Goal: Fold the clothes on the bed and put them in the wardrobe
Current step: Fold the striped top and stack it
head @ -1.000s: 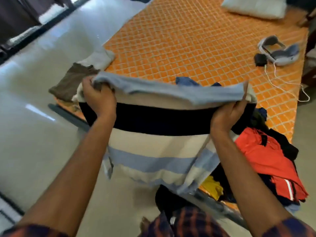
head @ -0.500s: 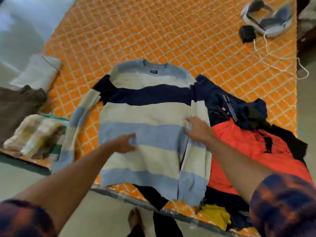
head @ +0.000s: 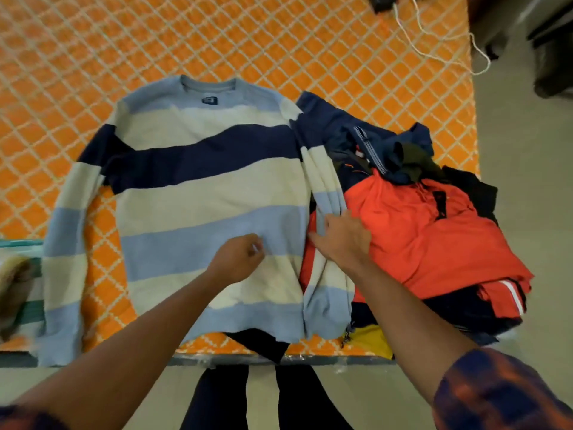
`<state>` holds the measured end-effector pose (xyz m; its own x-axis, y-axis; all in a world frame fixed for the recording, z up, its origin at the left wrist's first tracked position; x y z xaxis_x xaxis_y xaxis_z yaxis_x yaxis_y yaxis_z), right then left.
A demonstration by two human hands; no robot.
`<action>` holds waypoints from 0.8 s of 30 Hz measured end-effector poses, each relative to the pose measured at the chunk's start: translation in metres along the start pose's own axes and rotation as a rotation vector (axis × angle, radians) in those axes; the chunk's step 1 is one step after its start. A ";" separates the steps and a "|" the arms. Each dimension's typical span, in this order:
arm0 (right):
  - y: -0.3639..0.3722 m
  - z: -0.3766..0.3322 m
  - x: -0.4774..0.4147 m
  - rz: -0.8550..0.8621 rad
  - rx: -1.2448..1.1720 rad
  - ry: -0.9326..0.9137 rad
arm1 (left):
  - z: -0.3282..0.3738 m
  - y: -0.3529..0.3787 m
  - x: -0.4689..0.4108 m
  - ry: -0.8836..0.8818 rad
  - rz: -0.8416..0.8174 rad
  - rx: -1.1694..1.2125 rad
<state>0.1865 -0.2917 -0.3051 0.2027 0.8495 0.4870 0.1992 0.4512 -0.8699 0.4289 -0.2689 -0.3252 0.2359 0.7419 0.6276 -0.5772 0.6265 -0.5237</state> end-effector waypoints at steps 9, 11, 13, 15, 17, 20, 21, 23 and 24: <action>-0.060 0.021 0.005 0.267 -0.381 -0.026 | 0.097 0.082 -0.004 0.078 -0.304 0.185; -0.086 0.026 0.004 0.335 -0.475 -0.015 | 0.109 0.101 0.003 0.044 -0.321 0.251; -0.101 0.028 0.001 0.314 -0.470 -0.008 | 0.121 0.113 0.016 0.043 -0.331 0.326; -0.102 0.034 -0.002 0.250 -0.410 0.015 | 0.129 0.117 0.028 0.026 -0.349 0.439; -0.090 0.041 -0.007 0.179 -0.313 0.035 | 0.133 0.110 0.039 -0.010 -0.374 0.523; -0.065 0.036 -0.016 0.021 -0.188 0.032 | 0.142 0.072 0.050 0.010 -0.383 0.554; -0.060 0.030 -0.018 -0.024 -0.200 0.032 | 0.143 0.056 0.052 0.032 -0.369 0.554; -0.067 0.013 -0.022 -0.032 -0.305 0.053 | 0.137 0.018 0.056 0.033 -0.297 0.576; -0.077 0.006 -0.024 0.008 -0.411 0.080 | 0.130 0.001 0.057 0.007 -0.256 0.583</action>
<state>0.1601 -0.3455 -0.2501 0.2761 0.8216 0.4987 0.5600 0.2842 -0.7783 0.3400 -0.2567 -0.2152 0.4266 0.5885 0.6868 -0.8322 0.5528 0.0431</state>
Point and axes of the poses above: each hand's wrist, its own x-axis away from the middle knuckle, its own y-axis out of the palm, z = x × y, the point moved 9 cm from there along -x, towards the middle knuckle, and after that the axes turned 2 degrees about -z, right-handed, at the moved point
